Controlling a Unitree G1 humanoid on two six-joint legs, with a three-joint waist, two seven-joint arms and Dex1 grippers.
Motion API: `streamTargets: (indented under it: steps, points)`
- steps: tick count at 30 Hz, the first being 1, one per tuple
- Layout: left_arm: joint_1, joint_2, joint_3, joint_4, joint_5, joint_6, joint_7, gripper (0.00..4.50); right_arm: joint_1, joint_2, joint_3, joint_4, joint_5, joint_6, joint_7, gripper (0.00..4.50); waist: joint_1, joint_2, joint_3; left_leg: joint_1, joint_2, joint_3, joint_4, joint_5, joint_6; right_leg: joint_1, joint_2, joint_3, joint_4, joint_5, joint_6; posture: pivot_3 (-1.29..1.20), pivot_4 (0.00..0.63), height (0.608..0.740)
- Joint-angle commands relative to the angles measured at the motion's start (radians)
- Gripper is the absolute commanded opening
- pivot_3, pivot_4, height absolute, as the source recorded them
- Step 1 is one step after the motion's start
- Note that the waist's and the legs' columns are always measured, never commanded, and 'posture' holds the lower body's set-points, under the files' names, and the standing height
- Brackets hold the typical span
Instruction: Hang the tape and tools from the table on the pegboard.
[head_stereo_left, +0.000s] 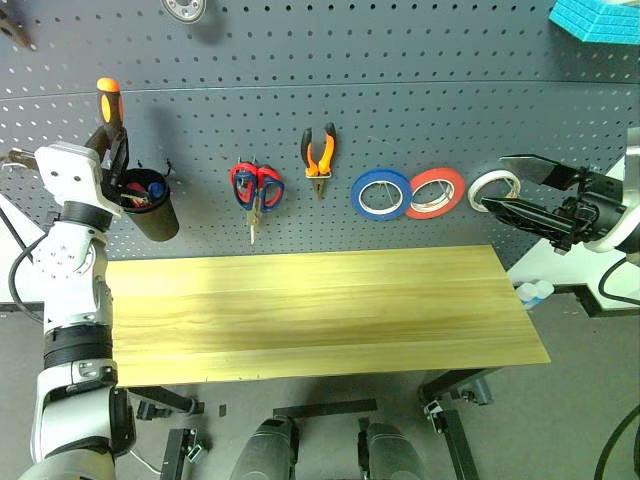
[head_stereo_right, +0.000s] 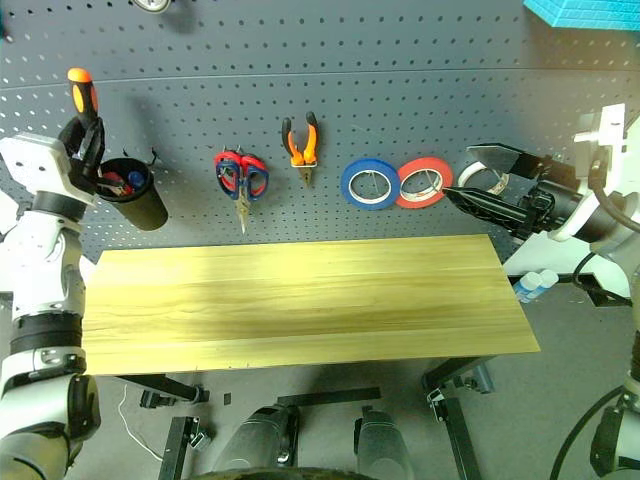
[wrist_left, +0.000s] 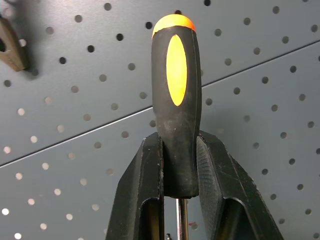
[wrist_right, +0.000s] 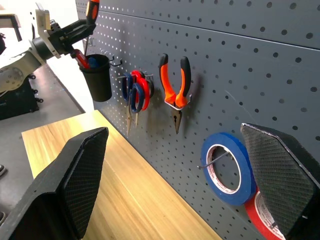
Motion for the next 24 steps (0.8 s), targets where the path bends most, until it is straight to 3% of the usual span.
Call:
streamTargets:
  steps: [1,19,24]
  points:
    - [0.004,0.019,0.029,-0.006,0.001,0.01,0.032,0.52,-0.01,-0.021,-0.03,-0.011,0.007,-0.011,-0.001,4.5,-0.006,0.0,0.0,0.0,0.0,0.0,0.0,0.0,0.0,0.0,0.0,0.0,0.0,0.0,0.0,0.0,0.125,0.738]
    - [-0.016,0.019,0.014,0.024,0.019,0.016,0.061,0.52,0.007,-0.025,-0.042,-0.014,0.003,-0.015,-0.007,4.5,-0.012,0.001,-0.001,0.0,0.0,0.0,0.0,0.0,0.0,0.0,0.0,0.0,0.001,0.0,0.0,-0.01,0.115,0.738]
    - [-0.021,0.019,0.015,0.034,0.021,0.019,0.083,2.15,0.01,-0.026,-0.043,-0.016,0.004,-0.016,-0.007,4.5,-0.012,0.001,-0.001,0.0,0.0,0.0,0.0,0.0,0.0,0.0,0.0,0.0,0.001,0.0,0.0,-0.01,0.114,0.738]
